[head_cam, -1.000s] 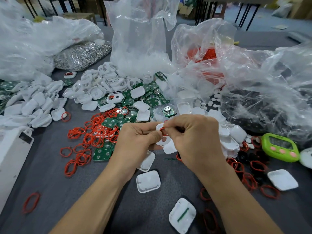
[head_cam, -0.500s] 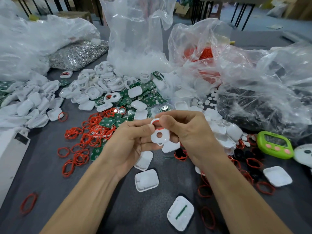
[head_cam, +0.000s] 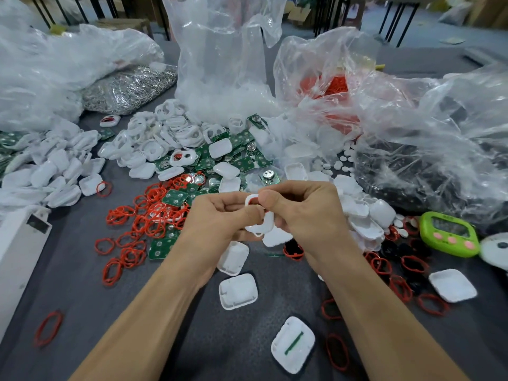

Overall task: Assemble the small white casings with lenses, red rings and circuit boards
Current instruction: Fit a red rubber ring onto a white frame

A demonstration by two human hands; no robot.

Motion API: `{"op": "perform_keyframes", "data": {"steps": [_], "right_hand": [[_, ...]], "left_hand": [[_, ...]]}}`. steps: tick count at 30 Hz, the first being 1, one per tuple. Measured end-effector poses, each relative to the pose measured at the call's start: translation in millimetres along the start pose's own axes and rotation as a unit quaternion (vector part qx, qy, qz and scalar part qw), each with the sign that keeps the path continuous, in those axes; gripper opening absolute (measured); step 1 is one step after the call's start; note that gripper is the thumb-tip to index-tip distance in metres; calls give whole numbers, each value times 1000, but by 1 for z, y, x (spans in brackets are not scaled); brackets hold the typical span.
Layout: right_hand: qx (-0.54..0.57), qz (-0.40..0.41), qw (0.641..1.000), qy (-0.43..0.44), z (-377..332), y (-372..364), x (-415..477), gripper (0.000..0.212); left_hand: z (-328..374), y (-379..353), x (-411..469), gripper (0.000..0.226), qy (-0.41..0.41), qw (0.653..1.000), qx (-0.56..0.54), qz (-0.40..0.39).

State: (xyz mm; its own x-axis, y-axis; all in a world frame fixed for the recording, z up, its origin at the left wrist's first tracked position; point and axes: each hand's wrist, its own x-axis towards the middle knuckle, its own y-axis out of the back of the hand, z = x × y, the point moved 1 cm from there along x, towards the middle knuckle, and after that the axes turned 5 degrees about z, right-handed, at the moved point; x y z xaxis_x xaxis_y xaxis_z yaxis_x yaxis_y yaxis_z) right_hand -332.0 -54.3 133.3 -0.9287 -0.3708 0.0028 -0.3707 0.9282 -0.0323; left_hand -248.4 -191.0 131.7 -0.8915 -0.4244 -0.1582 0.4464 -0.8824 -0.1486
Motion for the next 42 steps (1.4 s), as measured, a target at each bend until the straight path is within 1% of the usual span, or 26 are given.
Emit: {"op": "perform_keyframes", "data": {"steps": [3, 6, 9, 11, 13, 15, 16, 18, 20, 22, 24, 26, 28, 31, 36, 38, 40, 41, 42], "right_hand": [[-19, -41, 998, -34, 1, 3, 3, 13], [-78, -9, 997, -26, 6, 0, 2, 20], [-102, 11, 994, -29, 9, -5, 1, 19], [-105, 20, 994, -31, 9, -6, 2, 18], [-101, 25, 994, -34, 7, -6, 3, 18], [-73, 21, 996, -38, 3, -6, 2, 19], [-42, 17, 998, -46, 0, -5, 2, 21], [29, 6, 996, -80, -4, -1, 2, 22], [80, -9, 990, -117, -8, 3, 3, 14], [104, -23, 984, -144, -11, 7, 4, 9], [124, -28, 979, -161, -13, 10, 5, 18], [147, -31, 974, -170, -14, 11, 5, 29], [162, -42, 970, -176, -14, 10, 4, 30], [169, -51, 964, -199, -13, 9, 4, 35], [167, -61, 961, -212, -12, 5, 1, 43], [178, -55, 960, -209, -12, 6, 1, 40], [176, -60, 964, -188, -13, 6, 2, 28], [159, -60, 971, -166, -13, 6, 1, 19], [134, -50, 981, -134, -13, 6, 1, 11]], "left_hand": [[0, -1, 0, 17, -20, 998, 43, 37], [-3, -3, 0, 27, -48, 988, 127, 79], [-7, -6, 0, 27, -89, 962, 225, 125], [-7, -10, -1, 25, -114, 949, 256, 146], [-7, -13, -2, 24, -130, 944, 261, 155], [-7, -11, -2, 23, -136, 949, 247, 139], [-6, -10, -1, 24, -125, 962, 209, 123], [-1, -7, 0, 26, -77, 991, 82, 78], [3, -5, -2, 30, -42, 999, -19, 25], [6, -3, -3, 29, -22, 998, -60, -16], [5, -2, -3, 31, -18, 997, -57, -39], [5, -1, -3, 29, -25, 998, -45, -42], [5, -2, -2, 26, -27, 998, -52, -37], [6, -3, -2, 22, -14, 995, -89, -30], [7, -2, -1, 20, 1, 991, -131, -29], [7, -3, -1, 16, -1, 991, -131, -24], [7, -3, -1, 13, -14, 993, -116, -10], [6, -3, -2, 16, -36, 996, -86, 15], [5, -2, -3, 20, -79, 995, -24, 64]]}}
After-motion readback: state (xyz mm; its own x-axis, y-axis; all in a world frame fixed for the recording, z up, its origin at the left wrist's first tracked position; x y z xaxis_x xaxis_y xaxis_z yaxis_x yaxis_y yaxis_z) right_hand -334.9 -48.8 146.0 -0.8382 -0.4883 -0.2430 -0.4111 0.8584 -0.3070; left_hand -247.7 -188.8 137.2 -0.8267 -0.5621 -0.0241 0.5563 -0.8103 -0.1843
